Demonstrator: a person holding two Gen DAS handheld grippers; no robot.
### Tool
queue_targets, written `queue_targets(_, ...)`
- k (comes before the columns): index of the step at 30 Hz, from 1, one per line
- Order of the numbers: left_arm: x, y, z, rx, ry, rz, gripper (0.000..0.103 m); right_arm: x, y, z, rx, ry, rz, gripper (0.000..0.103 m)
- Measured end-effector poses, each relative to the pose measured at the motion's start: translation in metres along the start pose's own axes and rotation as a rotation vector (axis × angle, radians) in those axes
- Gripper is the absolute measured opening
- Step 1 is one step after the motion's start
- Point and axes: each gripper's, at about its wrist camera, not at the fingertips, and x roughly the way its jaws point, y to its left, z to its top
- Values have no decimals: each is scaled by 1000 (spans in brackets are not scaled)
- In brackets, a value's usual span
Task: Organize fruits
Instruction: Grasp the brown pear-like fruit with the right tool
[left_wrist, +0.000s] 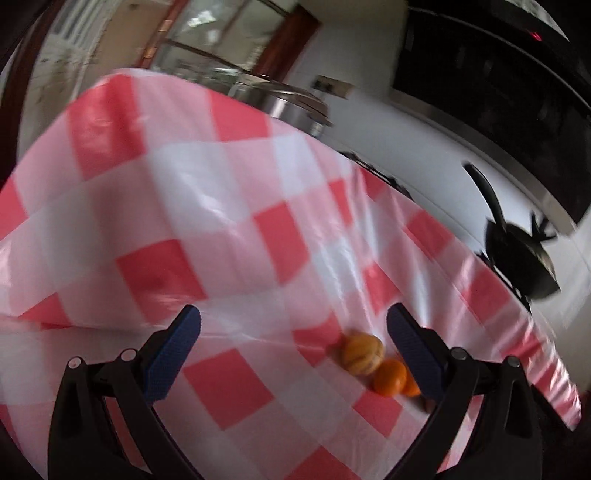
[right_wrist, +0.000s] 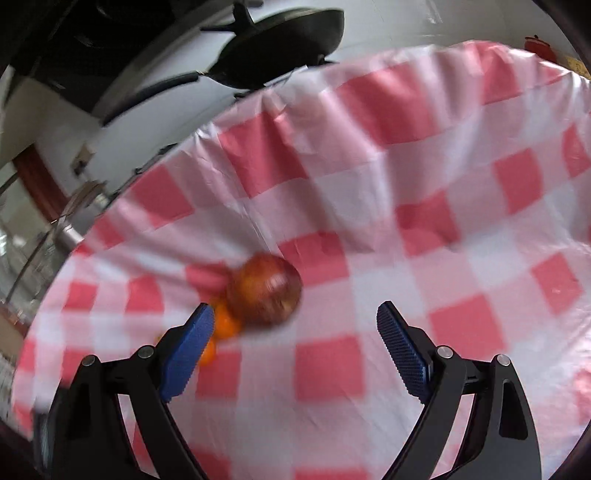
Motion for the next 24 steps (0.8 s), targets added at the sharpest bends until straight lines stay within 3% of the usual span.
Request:
queue_targets(4,-2,12,4,-55,-24,41,101,36,25,4,35,-16,-87,87)
queue_targets(8,-8,13,5,-50,-45,48,101,71,40,5,31,17,-226,87)
queue_targets(13,-7,8,3,-21,-32,41,101,94,50,-1,-83,52,-340,84)
queue_targets(15,-7,8,3,-17,-27,42,101,88,47,-1,-125,59,-324,82)
queue_targets(17,-7,8,3,-17,-25,44,101,76,39,-2,-151,62,-282,74)
queue_targets(20,-4,9,2,-19,-5,47,101,55,18,-9,-198,43,-260,73)
queue_targets(24,3,7,-1,-4,37,55,101,57,-6,-7,-172,101,-216,73)
